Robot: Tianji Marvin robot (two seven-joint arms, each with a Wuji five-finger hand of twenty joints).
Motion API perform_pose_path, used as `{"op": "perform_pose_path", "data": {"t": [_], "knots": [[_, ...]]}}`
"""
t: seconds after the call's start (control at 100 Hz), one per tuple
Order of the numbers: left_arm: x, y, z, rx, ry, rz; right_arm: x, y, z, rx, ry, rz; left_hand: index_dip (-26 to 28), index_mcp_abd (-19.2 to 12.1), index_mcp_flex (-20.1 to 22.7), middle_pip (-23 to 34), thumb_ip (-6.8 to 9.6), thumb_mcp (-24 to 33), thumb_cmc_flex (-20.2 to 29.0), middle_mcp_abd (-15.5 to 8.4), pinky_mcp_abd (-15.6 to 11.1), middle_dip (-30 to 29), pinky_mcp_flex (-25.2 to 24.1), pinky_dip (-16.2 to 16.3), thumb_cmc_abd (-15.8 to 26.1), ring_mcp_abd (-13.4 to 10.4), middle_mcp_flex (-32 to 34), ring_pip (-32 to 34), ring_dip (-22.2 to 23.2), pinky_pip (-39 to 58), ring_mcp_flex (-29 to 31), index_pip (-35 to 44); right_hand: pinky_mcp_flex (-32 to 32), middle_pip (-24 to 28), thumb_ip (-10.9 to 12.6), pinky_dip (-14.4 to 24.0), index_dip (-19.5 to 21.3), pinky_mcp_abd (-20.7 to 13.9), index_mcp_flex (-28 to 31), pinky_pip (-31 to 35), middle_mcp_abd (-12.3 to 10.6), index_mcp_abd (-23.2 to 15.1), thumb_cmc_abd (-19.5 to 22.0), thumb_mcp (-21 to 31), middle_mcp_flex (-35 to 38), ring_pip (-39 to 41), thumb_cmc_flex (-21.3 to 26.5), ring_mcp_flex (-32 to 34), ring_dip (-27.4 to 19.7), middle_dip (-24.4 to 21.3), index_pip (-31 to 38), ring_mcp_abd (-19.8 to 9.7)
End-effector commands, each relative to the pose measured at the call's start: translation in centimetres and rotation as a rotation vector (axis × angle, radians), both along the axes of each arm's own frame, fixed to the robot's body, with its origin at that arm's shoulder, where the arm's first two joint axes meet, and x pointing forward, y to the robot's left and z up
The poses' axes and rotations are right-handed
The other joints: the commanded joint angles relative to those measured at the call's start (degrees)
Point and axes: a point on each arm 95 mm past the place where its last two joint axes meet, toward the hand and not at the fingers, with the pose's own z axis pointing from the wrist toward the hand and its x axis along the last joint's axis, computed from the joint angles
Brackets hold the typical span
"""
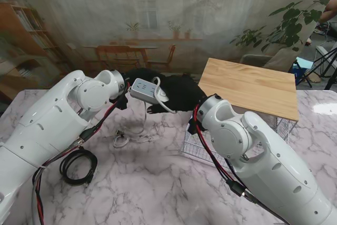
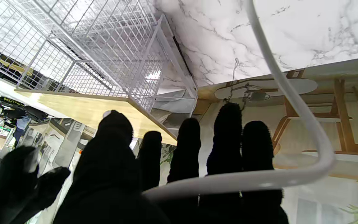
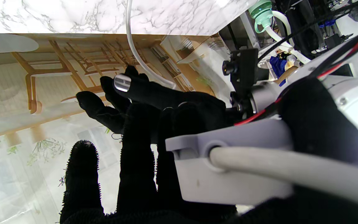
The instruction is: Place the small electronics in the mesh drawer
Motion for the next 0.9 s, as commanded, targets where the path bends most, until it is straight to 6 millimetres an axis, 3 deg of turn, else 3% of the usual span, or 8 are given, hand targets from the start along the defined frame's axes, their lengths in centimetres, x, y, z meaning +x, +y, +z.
{"op": "perform_pose_path", "data": {"t": [0.0,0.14,0.26,0.48,0.64,0.73,0.83,0.89], "knots": [[0.1,0.6,-1.1,0.019,0.027,0.008,0.0,0.0,0.6,0.013,-0.010,-0.008,-2.54,0.67,-4.08,-2.44,1.51,0.34,-2.20,0.99,-1.47,-2.40,-1.32,-0.87,-0.82,-0.37,-5.86,-1.31,-0.66,-1.16,-2.24,-3.34,-0.70,3.10,0.60,-0.32,1.17,0.80,5.72,-0.45,-2.22,-8.41,10.35,22.42,1.89,3.43,8.62,0.64,0.49,0.66,4.47,-0.18],[0.2,1.4,-1.6,0.038,0.032,0.016,0.1,-0.1,0.6,0.018,-0.009,-0.018,-7.84,1.97,-10.03,-7.53,1.49,0.66,-7.96,2.86,-2.58,-8.97,-3.96,-1.56,-3.60,-0.51,-21.73,-3.41,-1.57,-3.44,-7.26,-10.10,-0.75,3.15,0.60,-0.33,1.14,0.86,5.69,-0.46,-2.18,-8.13,10.25,22.43,1.88,3.51,8.73,0.64,0.53,0.67,4.38,-0.04],[0.3,2.1,-1.4,0.037,0.020,0.022,0.2,-0.1,0.6,0.020,-0.009,-0.019,-9.45,2.56,-13.53,-10.97,0.84,-0.27,-11.66,4.05,-3.51,-11.75,-6.49,-2.42,-5.46,-0.46,-29.57,-5.57,-2.75,-5.89,-12.26,-13.14,-0.76,3.13,0.59,-0.33,1.15,0.81,5.73,-0.47,-2.06,-8.13,10.24,22.43,1.85,3.54,8.71,0.62,0.53,0.65,4.35,-0.06],[0.2,3.3,-0.7,0.036,0.012,0.024,0.3,0.0,0.6,0.022,-0.006,-0.023,-10.09,3.16,-14.21,-13.22,0.02,-0.72,-14.57,4.00,-4.39,-13.77,-7.30,-2.81,-7.53,-0.58,-30.03,-6.75,-4.06,-7.34,-14.14,-14.63,-0.72,3.17,0.60,-0.31,1.21,0.79,5.78,-0.46,-2.16,-8.13,10.18,22.50,1.94,3.52,8.75,0.60,0.50,0.64,4.29,-0.09],[0.0,4.9,-1.0,0.049,0.019,0.051,0.4,-0.1,0.7,0.017,-0.007,-0.030,-9.33,12.72,-13.35,-10.41,-0.70,-1.10,-15.95,5.59,-4.28,-12.30,-6.68,-2.90,-8.15,-0.57,-28.43,-6.97,-4.79,-7.40,-13.27,-14.15,-0.75,3.18,0.59,-0.31,1.26,0.80,5.82,-0.48,-2.07,-8.07,10.20,22.46,1.94,3.55,8.74,0.61,0.52,0.66,4.24,-0.05],[0.0,5.8,-1.3,0.035,0.025,0.086,0.4,0.0,0.8,0.015,-0.008,-0.030,-9.01,15.33,-14.38,-9.89,-1.20,-1.64,-17.00,6.23,-4.38,-11.96,-6.82,-3.09,-8.62,-0.26,-28.11,-7.34,-5.13,-7.74,-13.88,-14.60,-0.75,3.17,0.61,-0.31,1.28,0.80,5.83,-0.49,-2.15,-8.05,10.20,22.50,1.92,3.56,8.78,0.63,0.52,0.65,4.23,-0.06],[0.2,6.7,-1.6,0.021,0.038,0.118,0.5,0.1,0.8,0.015,-0.009,-0.030,-8.16,14.67,-15.20,-9.56,-2.01,-2.08,-18.41,5.39,-4.36,-11.60,-7.35,-3.95,-9.37,-0.02,-29.13,-8.14,-5.87,-9.39,-15.41,-15.48,-0.78,3.19,0.60,-0.31,1.31,0.83,5.87,-0.52,-2.20,-8.05,10.18,22.48,1.98,3.53,8.73,0.58,0.50,0.66,4.20,-0.04],[0.2,7.2,-1.8,0.024,0.049,0.126,0.6,0.2,0.9,0.014,-0.009,-0.030,-7.81,12.30,-16.22,-10.88,-2.18,-2.11,-18.96,4.83,-4.50,-12.30,-7.59,-4.22,-9.77,0.16,-29.84,-8.59,-6.31,-9.91,-16.13,-16.22,-0.78,3.17,0.61,-0.31,1.33,0.83,5.88,-0.52,-2.19,-8.05,10.21,22.49,1.94,3.54,8.71,0.61,0.51,0.66,4.18,-0.06]]}}
